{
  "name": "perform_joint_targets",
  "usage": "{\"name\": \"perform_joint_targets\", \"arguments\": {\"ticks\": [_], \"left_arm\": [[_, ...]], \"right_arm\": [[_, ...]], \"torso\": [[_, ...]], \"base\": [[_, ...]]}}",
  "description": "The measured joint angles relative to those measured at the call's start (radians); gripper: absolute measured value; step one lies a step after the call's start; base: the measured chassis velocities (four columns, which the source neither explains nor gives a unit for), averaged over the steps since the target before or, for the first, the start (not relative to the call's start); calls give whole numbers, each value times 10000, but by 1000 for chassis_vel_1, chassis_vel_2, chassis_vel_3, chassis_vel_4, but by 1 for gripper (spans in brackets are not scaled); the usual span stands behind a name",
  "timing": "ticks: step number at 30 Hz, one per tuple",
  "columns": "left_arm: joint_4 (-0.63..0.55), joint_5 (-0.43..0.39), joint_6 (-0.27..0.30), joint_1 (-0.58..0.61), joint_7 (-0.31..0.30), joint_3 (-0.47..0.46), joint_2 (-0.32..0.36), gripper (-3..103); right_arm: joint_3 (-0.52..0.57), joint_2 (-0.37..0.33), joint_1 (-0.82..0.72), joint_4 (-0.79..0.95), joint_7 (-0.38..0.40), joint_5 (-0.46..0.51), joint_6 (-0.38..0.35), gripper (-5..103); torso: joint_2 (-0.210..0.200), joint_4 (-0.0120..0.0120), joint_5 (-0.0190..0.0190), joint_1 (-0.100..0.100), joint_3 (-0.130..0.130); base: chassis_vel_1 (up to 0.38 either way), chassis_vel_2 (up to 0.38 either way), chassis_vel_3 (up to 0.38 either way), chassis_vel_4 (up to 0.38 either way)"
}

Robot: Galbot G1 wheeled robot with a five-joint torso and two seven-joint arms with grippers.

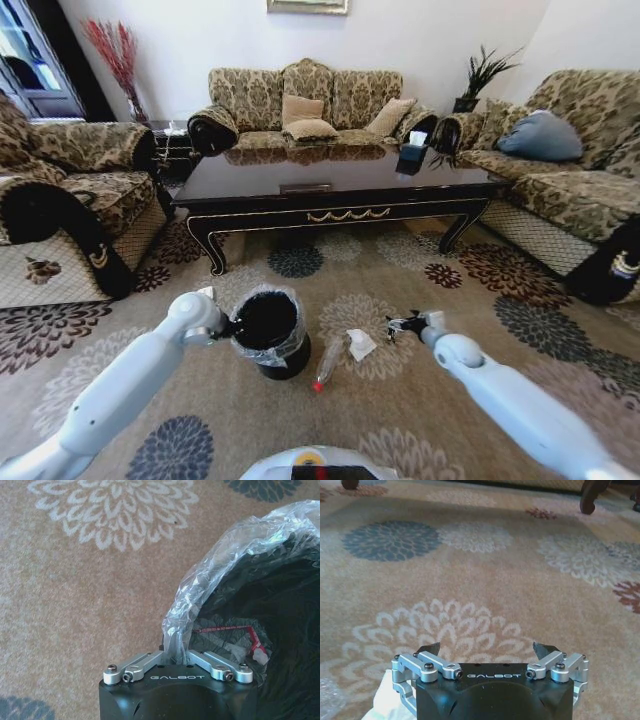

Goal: Move to the front of the table and pick up the trash from the floor, then place it into the trash bin.

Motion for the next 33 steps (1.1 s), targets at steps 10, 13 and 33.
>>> {"name": "perform_joint_targets", "arguments": {"ticks": [10, 13, 33], "left_arm": [[-241, 51, 1, 454, 2, -343, -106, 0], [-302, 48, 1, 504, 2, -373, -96, 0], [-406, 10, -5, 728, -3, -678, 60, 0]], "right_arm": [[-276, 1215, 695, -2163, 45, -686, 107, 100], [-272, 1454, 916, -2852, 31, -873, 163, 100], [-441, 2740, 2195, -5962, -438, -1901, 558, 100]], "torso": [[0, -2, 4, 0, 0], [0, -2, 5, 0, 0], [0, 0, 6, 0, -1]], "base": [[0, 0, 0, 0], [0, 0, 0, 0], [0, 0, 0, 0]]}}
